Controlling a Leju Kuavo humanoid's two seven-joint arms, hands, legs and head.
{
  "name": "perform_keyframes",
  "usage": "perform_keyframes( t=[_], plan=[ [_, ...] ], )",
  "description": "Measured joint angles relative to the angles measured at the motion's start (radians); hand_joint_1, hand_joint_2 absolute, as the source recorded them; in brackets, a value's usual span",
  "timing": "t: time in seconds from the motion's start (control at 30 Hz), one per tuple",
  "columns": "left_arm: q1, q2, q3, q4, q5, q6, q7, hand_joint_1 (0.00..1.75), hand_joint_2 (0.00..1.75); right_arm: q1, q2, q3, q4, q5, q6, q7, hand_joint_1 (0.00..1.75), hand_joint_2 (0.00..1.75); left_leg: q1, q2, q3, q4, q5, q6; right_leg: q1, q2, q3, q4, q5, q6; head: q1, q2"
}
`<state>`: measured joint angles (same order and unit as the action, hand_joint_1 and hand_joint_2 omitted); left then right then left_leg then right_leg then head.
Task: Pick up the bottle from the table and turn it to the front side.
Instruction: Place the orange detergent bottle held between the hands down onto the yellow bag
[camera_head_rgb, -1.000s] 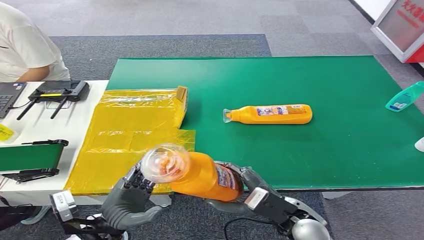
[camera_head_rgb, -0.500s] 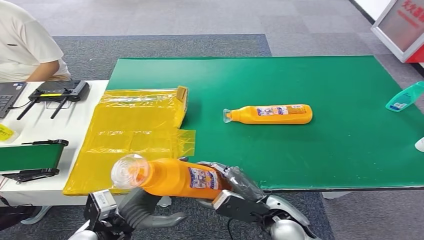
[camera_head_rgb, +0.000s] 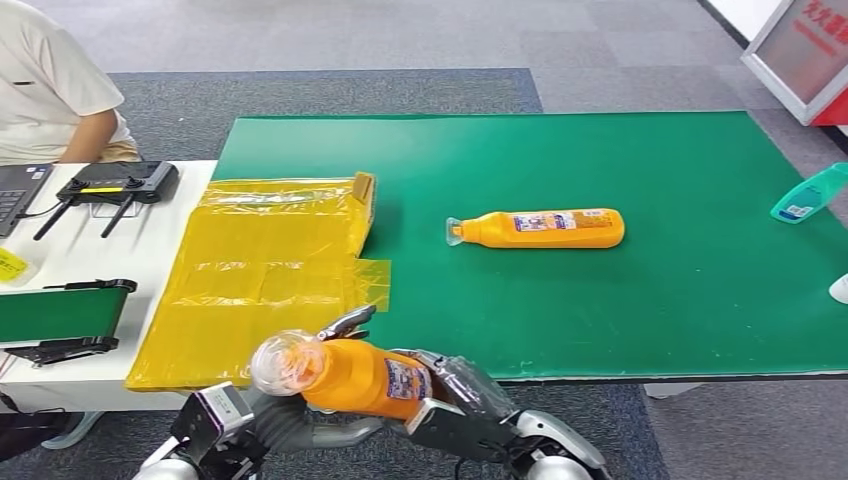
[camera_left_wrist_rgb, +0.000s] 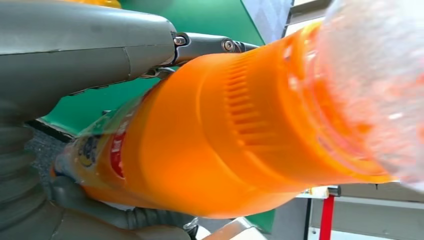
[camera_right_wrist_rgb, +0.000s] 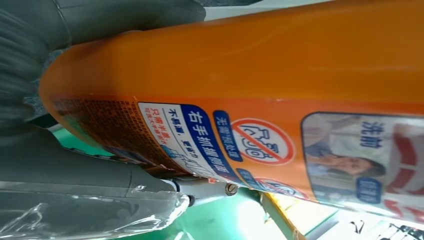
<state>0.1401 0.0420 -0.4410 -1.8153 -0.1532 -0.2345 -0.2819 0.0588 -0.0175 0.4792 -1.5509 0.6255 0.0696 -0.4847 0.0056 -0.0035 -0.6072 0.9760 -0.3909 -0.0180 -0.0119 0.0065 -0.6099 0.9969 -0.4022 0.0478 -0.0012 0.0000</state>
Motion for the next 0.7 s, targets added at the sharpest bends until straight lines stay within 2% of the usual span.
perform_keyframes(
  t=[0.1,0.13,0.23,0.27,0.7],
  plan=[
    [0.000,-0.003,0.001,0.000,-0.002,-0.002,0.000,0.00,1.75,0.000,0.000,0.008,0.006,0.000,0.000,0.001,1.75,1.75,0.000,0.000,0.000,0.000,0.000,0.000,0.000,0.000,0.000,0.000,0.000,0.000,0.000,0.000],
    [0.000,-0.004,0.001,0.000,-0.002,-0.002,0.000,0.14,1.75,0.000,0.000,0.010,0.008,0.000,0.000,0.001,1.75,1.75,0.000,0.000,0.000,0.000,0.000,0.000,0.000,0.000,0.000,0.000,0.000,0.000,0.000,0.000],
    [-0.001,-0.006,0.001,0.000,-0.001,-0.007,-0.001,1.44,1.75,-0.001,0.000,0.020,0.009,0.001,0.001,0.003,1.75,1.75,0.000,0.000,0.000,0.000,0.000,0.000,0.000,0.000,0.000,0.000,0.000,0.000,0.000,0.000],
    [-0.001,-0.006,0.001,0.000,0.002,-0.009,-0.002,1.75,1.75,-0.001,0.000,0.024,0.009,0.001,0.001,0.004,1.75,1.75,0.000,0.000,0.000,0.000,0.000,0.000,0.000,0.000,0.000,0.000,0.000,0.000,0.000,0.000],
    [-0.009,-0.001,-0.002,0.003,0.054,-0.017,-0.013,1.75,1.75,-0.009,-0.010,0.042,-0.034,-0.008,0.005,0.023,1.75,1.75,0.000,0.000,0.000,0.000,0.000,0.000,0.000,0.000,0.000,0.000,0.000,0.000,0.000,0.000]
  ],
)
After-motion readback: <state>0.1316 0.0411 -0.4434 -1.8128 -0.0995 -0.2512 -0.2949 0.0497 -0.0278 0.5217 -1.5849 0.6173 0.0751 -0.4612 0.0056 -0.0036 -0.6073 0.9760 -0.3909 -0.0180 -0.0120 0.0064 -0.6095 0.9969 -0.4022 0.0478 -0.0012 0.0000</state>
